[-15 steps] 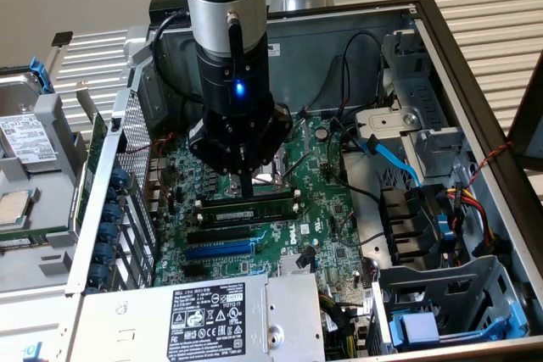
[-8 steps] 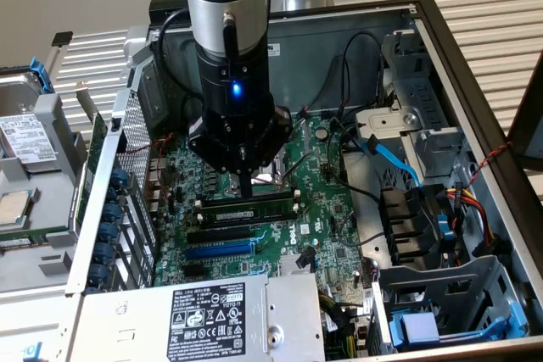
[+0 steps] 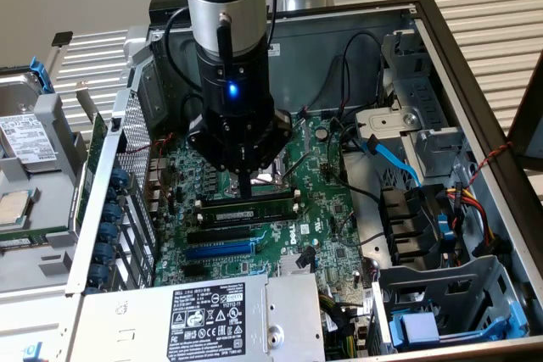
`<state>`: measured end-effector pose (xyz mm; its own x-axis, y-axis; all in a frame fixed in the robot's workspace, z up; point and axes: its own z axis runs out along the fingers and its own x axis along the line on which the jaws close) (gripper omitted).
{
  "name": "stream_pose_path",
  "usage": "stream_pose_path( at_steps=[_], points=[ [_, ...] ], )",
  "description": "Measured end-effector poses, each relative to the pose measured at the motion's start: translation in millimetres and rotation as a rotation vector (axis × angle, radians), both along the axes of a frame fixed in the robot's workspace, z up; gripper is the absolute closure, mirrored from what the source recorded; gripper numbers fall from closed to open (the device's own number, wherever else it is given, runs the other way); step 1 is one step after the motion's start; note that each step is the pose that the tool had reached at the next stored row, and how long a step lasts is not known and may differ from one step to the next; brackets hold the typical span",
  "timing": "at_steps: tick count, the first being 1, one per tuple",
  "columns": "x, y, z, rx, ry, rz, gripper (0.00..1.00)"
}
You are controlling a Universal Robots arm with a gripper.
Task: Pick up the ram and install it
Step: 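Press down the ram until it locks into place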
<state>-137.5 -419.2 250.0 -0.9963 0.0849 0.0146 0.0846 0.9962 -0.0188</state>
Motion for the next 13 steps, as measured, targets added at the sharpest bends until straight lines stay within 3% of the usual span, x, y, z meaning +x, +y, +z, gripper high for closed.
stream_pose_path(
  at_steps=[6, 13],
  points=[
    [0.0, 0.0, 0.0, 0.0001, -0.0001, -0.071, 0.89],
    [0.0, 0.0, 0.0, 0.0, -0.0001, -0.078, 0.89]
  ],
)
